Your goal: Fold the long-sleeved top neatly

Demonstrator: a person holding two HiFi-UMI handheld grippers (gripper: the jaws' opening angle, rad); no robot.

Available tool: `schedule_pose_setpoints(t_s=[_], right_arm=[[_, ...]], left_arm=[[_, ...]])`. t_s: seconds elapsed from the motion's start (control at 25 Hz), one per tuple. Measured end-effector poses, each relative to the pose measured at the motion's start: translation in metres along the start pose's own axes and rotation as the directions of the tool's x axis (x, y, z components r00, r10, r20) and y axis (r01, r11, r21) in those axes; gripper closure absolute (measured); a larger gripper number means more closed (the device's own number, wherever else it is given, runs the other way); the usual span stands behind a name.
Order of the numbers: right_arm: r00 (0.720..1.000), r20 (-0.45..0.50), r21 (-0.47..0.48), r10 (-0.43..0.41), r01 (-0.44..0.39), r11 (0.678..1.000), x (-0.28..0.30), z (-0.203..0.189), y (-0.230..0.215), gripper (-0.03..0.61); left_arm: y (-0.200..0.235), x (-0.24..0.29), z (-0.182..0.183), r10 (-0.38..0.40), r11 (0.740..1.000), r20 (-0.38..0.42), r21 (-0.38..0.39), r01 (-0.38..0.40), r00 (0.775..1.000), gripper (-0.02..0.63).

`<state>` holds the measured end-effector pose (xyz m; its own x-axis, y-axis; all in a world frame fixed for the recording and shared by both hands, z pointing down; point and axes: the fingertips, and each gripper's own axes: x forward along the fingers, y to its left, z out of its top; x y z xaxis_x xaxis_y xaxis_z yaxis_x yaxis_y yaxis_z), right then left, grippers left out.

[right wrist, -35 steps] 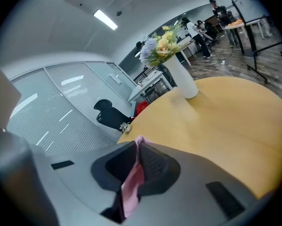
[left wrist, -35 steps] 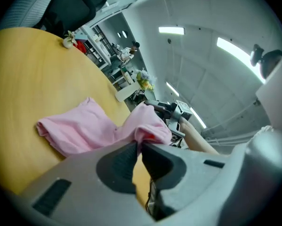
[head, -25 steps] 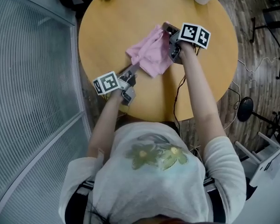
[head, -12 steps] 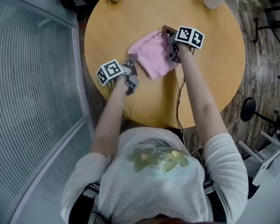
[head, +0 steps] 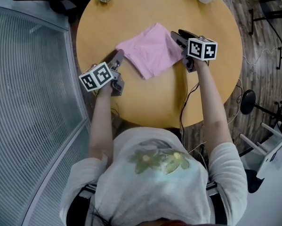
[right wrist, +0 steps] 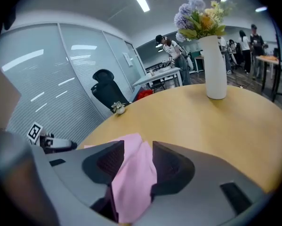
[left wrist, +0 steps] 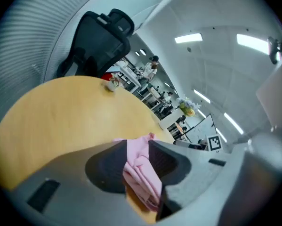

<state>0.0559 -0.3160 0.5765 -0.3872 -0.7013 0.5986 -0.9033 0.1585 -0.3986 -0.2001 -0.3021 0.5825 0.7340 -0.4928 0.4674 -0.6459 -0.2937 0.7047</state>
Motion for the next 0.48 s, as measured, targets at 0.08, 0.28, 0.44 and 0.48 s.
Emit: schedule_pose_setpoints(t_s=[0.08,0.28,0.44,0.48], right_arm=[[0.999,-0.047,-0.045,-0.028,0.026,0.999,-0.013,-0.018,-0.007,0.38],[0.98,-0.182,-0.085,-0.077,0.062,0.994,-0.03,-0.07,-0.019,0.38],[0.967,-0.245,-0.059,-0.069,0.057,0.997,-0.033,-0.098,-0.023,0.38],[0.964,-0.255,-0.063,-0.07,0.055,0.996,-0.033,-0.103,-0.024,0.382]], left_arm=[[-0.009,0.009,0.0,-0.017,0.992,-0.077,0.127,0.027,0.997,0.49],[-0.019,0.047,-0.035,0.032,0.914,-0.394,0.383,0.133,0.919,0.484],[-0.001,0.053,-0.059,0.136,0.892,-0.495,0.438,0.112,0.858,0.487],[0.001,0.053,-0.058,0.146,0.892,-0.49,0.441,0.1,0.86,0.508]])
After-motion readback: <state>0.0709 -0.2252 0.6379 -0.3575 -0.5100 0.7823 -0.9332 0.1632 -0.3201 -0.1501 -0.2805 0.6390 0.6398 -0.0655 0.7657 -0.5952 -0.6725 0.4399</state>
